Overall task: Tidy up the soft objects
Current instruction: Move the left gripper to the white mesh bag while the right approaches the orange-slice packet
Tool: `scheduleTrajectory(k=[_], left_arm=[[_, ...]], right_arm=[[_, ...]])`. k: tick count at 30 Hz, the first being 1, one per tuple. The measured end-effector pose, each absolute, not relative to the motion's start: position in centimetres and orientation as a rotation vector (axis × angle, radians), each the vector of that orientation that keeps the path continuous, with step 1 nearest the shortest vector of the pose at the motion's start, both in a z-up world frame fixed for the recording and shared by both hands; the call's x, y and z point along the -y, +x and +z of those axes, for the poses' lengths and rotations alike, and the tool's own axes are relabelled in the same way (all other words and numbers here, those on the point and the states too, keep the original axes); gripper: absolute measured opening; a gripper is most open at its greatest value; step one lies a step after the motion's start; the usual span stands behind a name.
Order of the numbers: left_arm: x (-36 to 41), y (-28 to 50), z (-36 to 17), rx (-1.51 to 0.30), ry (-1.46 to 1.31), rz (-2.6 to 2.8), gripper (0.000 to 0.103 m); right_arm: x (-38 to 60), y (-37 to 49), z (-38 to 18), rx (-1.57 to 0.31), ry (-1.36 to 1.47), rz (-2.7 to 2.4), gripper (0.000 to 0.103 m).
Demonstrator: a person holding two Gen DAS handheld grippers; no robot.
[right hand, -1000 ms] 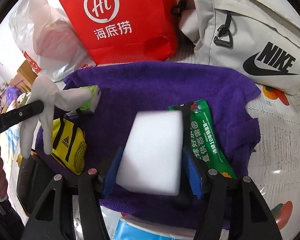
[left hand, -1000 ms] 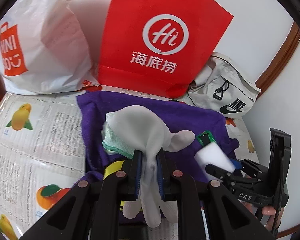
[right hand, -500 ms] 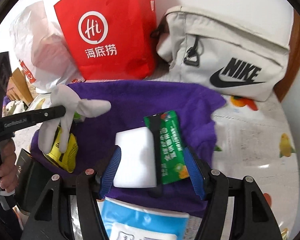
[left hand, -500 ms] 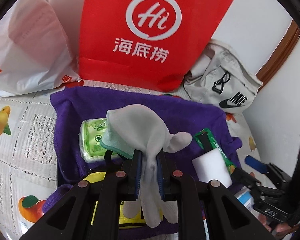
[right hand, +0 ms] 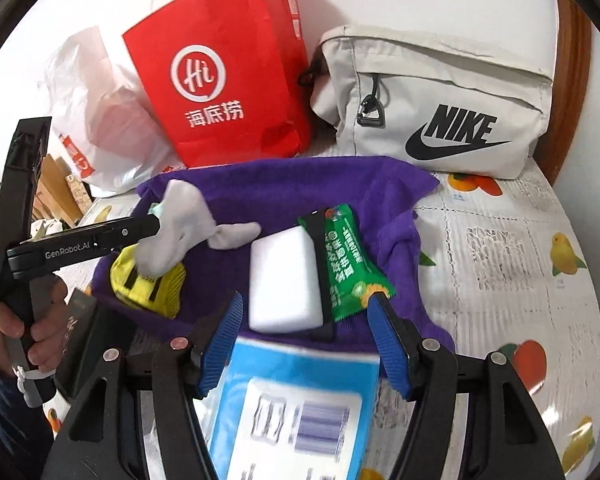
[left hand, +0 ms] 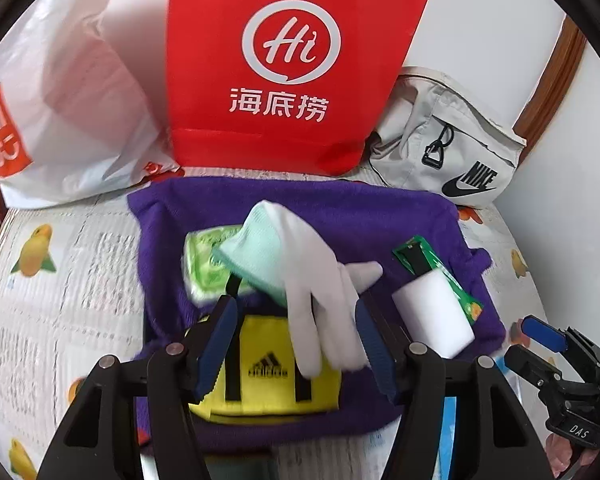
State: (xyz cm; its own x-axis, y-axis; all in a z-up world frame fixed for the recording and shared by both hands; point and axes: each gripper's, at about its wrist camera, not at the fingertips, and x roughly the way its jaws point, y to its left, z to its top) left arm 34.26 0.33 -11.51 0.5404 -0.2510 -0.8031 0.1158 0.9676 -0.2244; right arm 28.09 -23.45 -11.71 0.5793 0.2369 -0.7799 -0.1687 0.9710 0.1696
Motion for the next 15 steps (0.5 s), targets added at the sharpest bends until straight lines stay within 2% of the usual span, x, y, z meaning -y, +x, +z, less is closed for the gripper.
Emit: scheduleTrajectory(k=[15], left_arm=[[-1.4, 24.6, -7.9, -0.929, -0.131, -0.201, 0.06]], right_arm=[[23.7, 18.1, -9.7, -0.876, 0.107, 0.301, 0.065]])
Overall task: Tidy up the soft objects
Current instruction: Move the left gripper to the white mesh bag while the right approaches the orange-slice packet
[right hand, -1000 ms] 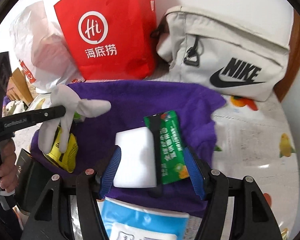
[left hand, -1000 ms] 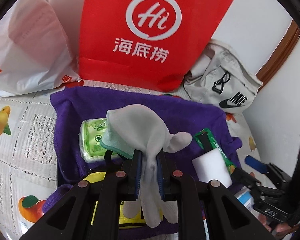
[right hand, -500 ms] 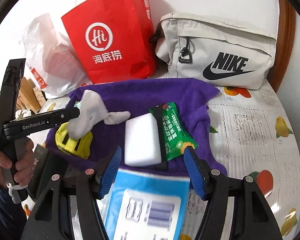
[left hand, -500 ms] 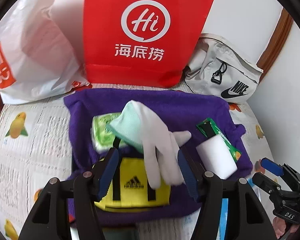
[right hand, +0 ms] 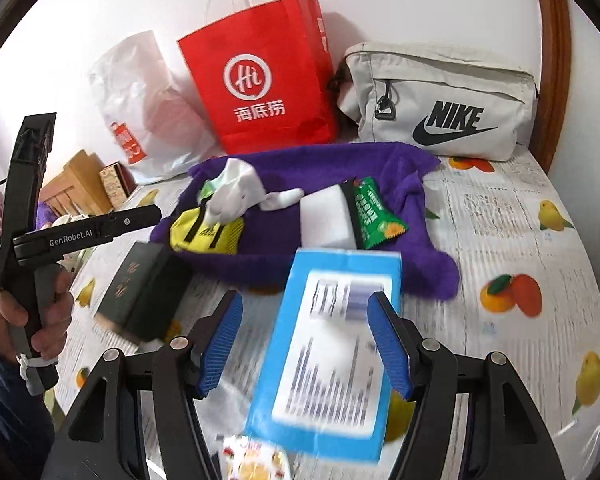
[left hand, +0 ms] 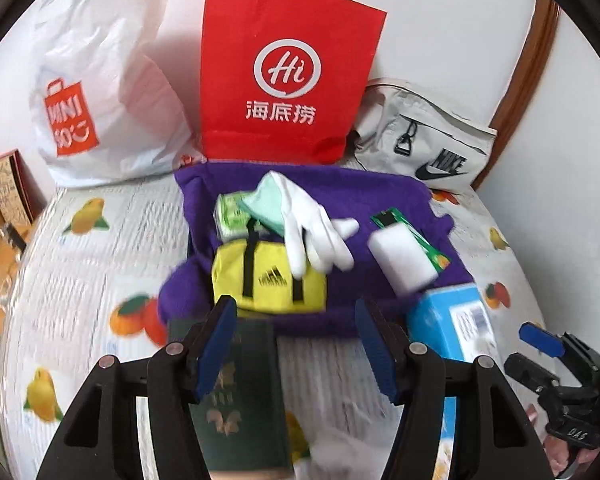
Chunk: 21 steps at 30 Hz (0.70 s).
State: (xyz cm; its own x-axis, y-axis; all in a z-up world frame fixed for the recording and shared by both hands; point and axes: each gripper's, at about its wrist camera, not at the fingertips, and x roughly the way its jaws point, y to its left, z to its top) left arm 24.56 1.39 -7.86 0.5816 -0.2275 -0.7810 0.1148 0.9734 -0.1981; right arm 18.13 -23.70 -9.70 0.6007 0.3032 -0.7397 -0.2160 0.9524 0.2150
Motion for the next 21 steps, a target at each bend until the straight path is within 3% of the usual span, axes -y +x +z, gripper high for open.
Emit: scheduleTrajectory(k=[9, 21], left_arm=[[-1.7, 18.7, -8.2, -0.942, -0.15, -0.225, 0.06], [-2.1, 14.1, -10.5, -0.964, -0.129, -0.236, 0.06]], right_arm=[[23.5, 11.7, -10.5, -0.868, 0.092, 0.331, 0.065], [21.5, 9.1, -17.5, -0.982, 0.049, 0.341, 0.065]])
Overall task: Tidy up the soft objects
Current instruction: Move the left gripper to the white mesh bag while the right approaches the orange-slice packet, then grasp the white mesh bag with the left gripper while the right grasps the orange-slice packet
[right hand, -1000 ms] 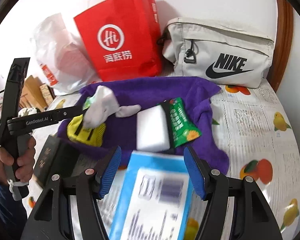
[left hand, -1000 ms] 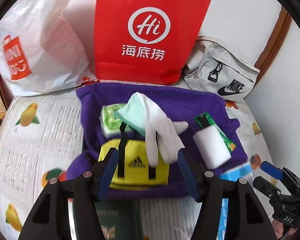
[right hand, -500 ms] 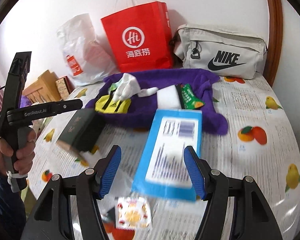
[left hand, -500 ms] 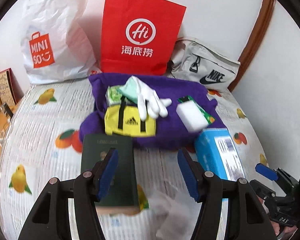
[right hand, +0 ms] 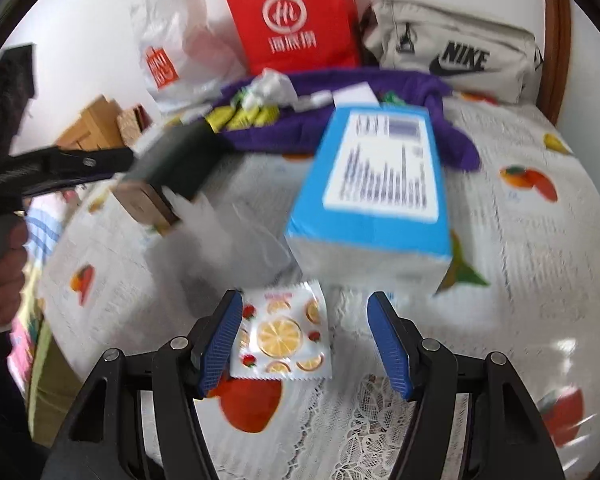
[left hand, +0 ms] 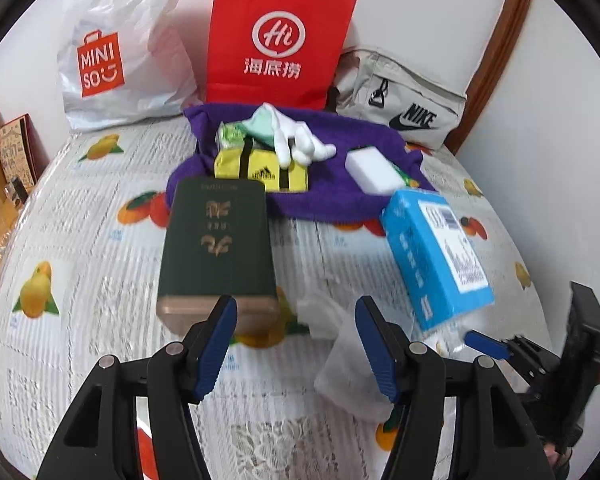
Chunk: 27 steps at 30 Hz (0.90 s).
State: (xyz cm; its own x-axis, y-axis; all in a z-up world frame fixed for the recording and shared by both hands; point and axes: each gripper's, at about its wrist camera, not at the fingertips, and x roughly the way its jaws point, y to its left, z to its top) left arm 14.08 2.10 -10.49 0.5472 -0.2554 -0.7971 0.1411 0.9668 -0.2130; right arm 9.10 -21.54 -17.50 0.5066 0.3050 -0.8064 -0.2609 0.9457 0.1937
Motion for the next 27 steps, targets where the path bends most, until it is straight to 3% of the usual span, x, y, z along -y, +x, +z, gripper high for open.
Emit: scheduleTrajectory(k=[7, 15, 21, 27], left_arm=[[-2.7, 12.9, -12.0, -0.983, -0.147, -0.231, 0.06], [-3.1, 12.2, -13.0, -0.999, -0.162, -0.222, 0.06], [-2.6, 11.4, -13.2, -0.997, -0.157, -0.245, 0.06], [-1.2, 10.9, -14.0, -1.013, -0.155, -0.286, 0.06]], right_arm=[[20.3, 8.6, -19.1, -0.971, 0.033, 0.37, 0.07], [18.2, 7.6, -19.7, -0.915, -0.116, 0.329, 0.069], [19.2, 7.3, -19.5, -0.892, -0.076, 0.31, 0.045], [19.1, 7.0, -19.2, -0.892, -0.085, 0.317, 0.039]])
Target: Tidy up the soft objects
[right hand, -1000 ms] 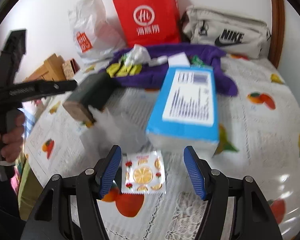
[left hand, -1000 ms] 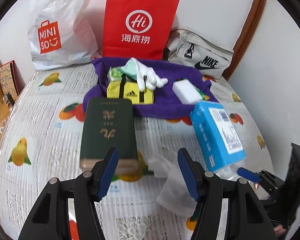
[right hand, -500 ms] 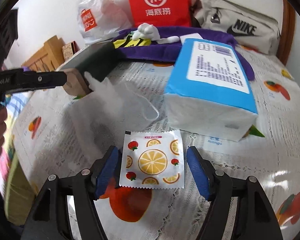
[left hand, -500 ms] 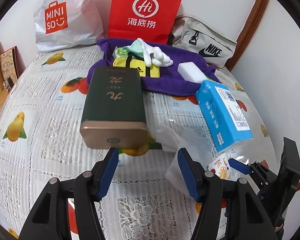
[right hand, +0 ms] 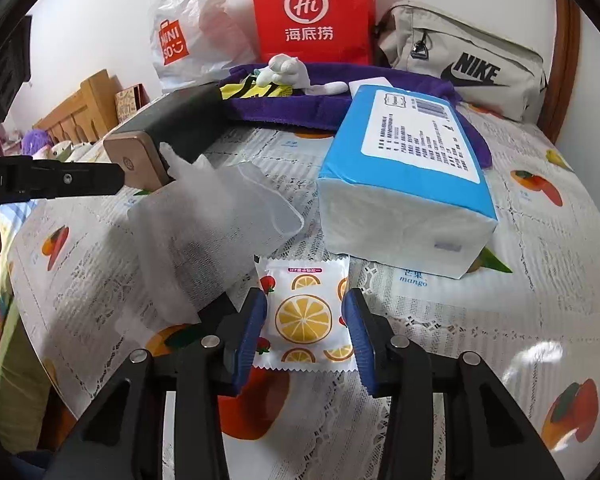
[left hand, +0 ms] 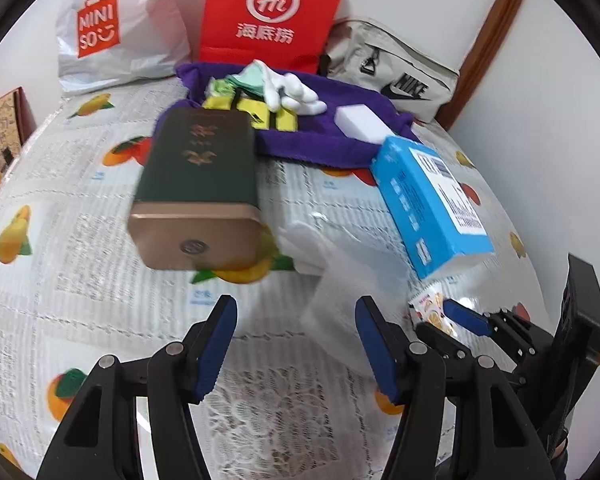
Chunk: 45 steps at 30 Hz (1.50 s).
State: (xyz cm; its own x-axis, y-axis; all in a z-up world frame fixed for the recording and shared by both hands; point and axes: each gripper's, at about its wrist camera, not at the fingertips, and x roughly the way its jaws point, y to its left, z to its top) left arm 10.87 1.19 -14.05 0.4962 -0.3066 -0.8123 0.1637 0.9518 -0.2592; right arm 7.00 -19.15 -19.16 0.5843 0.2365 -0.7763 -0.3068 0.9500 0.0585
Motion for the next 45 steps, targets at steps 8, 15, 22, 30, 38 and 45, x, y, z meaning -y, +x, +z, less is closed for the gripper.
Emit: scheduleTrajectory(k=[8, 15, 22, 30, 38, 45], left_arm=[[1.0, 11.3, -16.0, -1.041, -0.106, -0.33, 0.06], [2.1, 12.1, -17.2, -1.034, -0.075, -0.32, 0.057], [1.4, 12.2, -17.2, -1.017, -0.116, -0.339, 0.009], [-0.7, 10.4, -14.7, -0.962, -0.166, -0.373, 0.005], [-4.7, 8.1, -12.7, -0.927, -0.167, -0.287, 0.005], [-8.1, 6.9, -15.1, -1.002, -0.174, -0.18, 0.005]], right_arm=[[20.1, 6.7, -19.0, -0.91, -0.058, 0.337, 0.006], [21.6, 6.5, -18.4, -0.895, -0.049, 0.294, 0.048], [22.8, 7.3, -19.2, -0.915, -0.033, 0.263, 0.065], [21.0, 6.8, -19.6, -0.857, -0.109, 0.22, 0.058], [21.3, 6.7, -19.3, -0.873, -0.089, 0.247, 0.033], [21.0, 6.4, -19.3, -0.886, -0.056, 0.283, 0.016]])
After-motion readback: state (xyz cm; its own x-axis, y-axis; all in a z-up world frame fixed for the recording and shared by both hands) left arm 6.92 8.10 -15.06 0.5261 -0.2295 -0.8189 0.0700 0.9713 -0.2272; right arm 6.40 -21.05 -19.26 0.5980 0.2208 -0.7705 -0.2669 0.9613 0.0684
